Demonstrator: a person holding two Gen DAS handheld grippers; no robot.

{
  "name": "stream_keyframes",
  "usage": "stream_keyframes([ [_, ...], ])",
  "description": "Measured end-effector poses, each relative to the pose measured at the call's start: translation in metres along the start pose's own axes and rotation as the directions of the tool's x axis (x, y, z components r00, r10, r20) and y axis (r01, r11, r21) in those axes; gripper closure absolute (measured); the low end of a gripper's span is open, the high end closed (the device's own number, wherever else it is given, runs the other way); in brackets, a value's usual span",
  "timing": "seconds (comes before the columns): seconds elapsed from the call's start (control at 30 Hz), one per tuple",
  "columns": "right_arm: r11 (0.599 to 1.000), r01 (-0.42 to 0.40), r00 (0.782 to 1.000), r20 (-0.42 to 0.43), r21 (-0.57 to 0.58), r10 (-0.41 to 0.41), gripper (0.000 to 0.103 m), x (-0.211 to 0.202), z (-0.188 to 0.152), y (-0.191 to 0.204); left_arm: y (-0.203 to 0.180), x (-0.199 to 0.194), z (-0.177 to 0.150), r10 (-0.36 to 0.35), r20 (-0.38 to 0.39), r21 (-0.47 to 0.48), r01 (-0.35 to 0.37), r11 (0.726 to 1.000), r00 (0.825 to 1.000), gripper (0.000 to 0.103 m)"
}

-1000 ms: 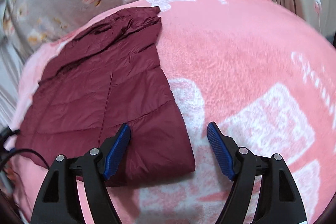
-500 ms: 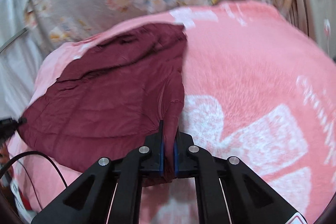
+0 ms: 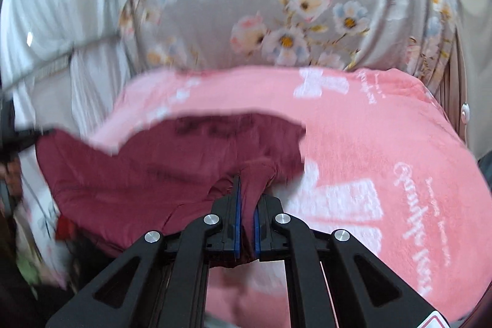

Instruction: Fold large clothes

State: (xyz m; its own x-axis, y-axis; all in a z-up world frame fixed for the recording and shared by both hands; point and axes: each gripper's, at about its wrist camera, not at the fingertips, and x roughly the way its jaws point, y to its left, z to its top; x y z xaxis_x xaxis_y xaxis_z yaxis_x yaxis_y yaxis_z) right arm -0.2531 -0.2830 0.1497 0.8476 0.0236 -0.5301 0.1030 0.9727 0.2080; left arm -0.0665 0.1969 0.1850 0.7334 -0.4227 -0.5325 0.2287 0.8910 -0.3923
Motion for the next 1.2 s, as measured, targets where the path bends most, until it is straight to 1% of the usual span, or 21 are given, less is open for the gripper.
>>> stream_keyframes([
  [0.07,0.998,0.003,0.998,0.055,0.061,-0.006,0.098,0.017,0.022,-0.007,0.000,0.014,0.017,0.016,0.034,-0.008,-0.015,1.000,0.999,0.097],
  [0.13,0.992,0.028,0.994,0.104,0.125,-0.041,0.098,0.042,0.047,-0.016,0.002,0.038,0.040,0.040,0.062,-0.021,-0.039,0.999,0.997,0.097],
  [0.17,0.988,0.031,0.992,0.118,0.150,-0.049,0.098,0.052,0.057,-0.018,0.004,0.046,0.048,0.047,0.076,-0.027,-0.046,0.999,0.996,0.097],
  [0.2,0.983,0.035,0.989,0.133,0.178,-0.060,0.098,0.071,0.071,-0.020,0.004,0.061,0.059,0.068,0.093,-0.032,-0.066,0.997,0.993,0.097],
  [0.23,0.981,0.044,0.988,0.140,0.189,-0.071,0.098,0.081,0.079,-0.021,0.001,0.072,0.067,0.087,0.099,-0.024,-0.085,0.996,0.991,0.097],
  [0.27,0.977,0.062,0.984,0.149,0.203,-0.093,0.098,0.100,0.090,-0.021,-0.005,0.093,0.079,0.131,0.117,-0.015,-0.131,0.991,0.984,0.097],
  [0.3,0.975,0.078,0.983,0.147,0.210,-0.110,0.098,0.118,0.100,-0.021,-0.009,0.109,0.087,0.162,0.120,-0.012,-0.162,0.987,0.979,0.097],
  [0.33,0.972,0.100,0.980,0.145,0.215,-0.133,0.098,0.135,0.108,-0.021,-0.011,0.123,0.093,0.185,0.116,-0.006,-0.186,0.983,0.976,0.097],
  [0.4,0.964,0.140,0.976,0.130,0.227,-0.173,0.098,0.176,0.122,-0.022,-0.012,0.164,0.106,0.246,0.099,-0.008,-0.246,0.969,0.964,0.097],
  [0.43,0.959,0.146,0.976,0.122,0.244,-0.180,0.098,0.193,0.126,-0.024,-0.010,0.191,0.112,0.284,0.077,-0.004,-0.284,0.959,0.956,0.097],
  [0.5,0.947,0.158,0.978,0.089,0.280,-0.189,0.098,0.232,0.128,-0.030,-0.003,0.226,0.114,0.332,0.046,-0.011,-0.332,0.943,0.942,0.097],
  [0.53,0.942,0.171,0.978,0.069,0.290,-0.199,0.098,0.251,0.126,-0.034,0.000,0.240,0.113,0.349,0.033,-0.003,-0.349,0.937,0.937,0.097],
  [0.6,0.935,0.195,0.976,0.033,0.295,-0.214,0.098,0.279,0.122,-0.040,0.005,0.275,0.110,0.393,-0.001,0.018,-0.393,0.919,0.920,0.097],
  [0.63,0.933,0.205,0.975,0.020,0.297,-0.221,0.098,0.289,0.119,-0.041,0.007,0.287,0.107,0.404,-0.015,0.028,-0.403,0.915,0.915,0.096],
  [0.67,0.930,0.218,0.973,0.000,0.297,-0.229,0.098,0.303,0.116,-0.044,0.010,0.305,0.104,0.423,-0.038,0.043,-0.421,0.906,0.905,0.096],
  [0.83,0.919,0.262,0.965,-0.072,0.296,-0.252,0.097,0.349,0.103,-0.058,0.021,0.358,0.085,0.481,-0.098,0.094,-0.473,0.876,0.871,0.094],
  [0.9,0.918,0.271,0.963,-0.093,0.290,-0.254,0.095,0.360,0.098,-0.061,0.024,0.372,0.078,0.495,-0.119,0.109,-0.484,0.868,0.861,0.092],
  [0.97,0.916,0.278,0.960,-0.111,0.291,-0.256,0.095,0.368,0.090,-0.065,0.027,0.383,0.071,0.497,-0.128,0.116,-0.485,0.867,0.858,0.090],
  [1.03,0.912,0.269,0.963,-0.120,0.310,-0.243,0.093,0.373,0.084,-0.070,0.031,0.388,0.064,0.487,-0.129,0.106,-0.476,0.873,0.864,0.087],
  [1.13,0.906,0.239,0.971,-0.113,0.349,-0.213,0.092,0.372,0.080,-0.077,0.038,0.393,0.062,0.447,-0.140,0.074,-0.441,0.895,0.884,0.081],
  [1.2,0.904,0.214,0.977,-0.090,0.371,-0.194,0.091,0.368,0.080,-0.081,0.046,0.391,0.063,0.402,-0.154,0.029,-0.403,0.915,0.902,0.079],
])
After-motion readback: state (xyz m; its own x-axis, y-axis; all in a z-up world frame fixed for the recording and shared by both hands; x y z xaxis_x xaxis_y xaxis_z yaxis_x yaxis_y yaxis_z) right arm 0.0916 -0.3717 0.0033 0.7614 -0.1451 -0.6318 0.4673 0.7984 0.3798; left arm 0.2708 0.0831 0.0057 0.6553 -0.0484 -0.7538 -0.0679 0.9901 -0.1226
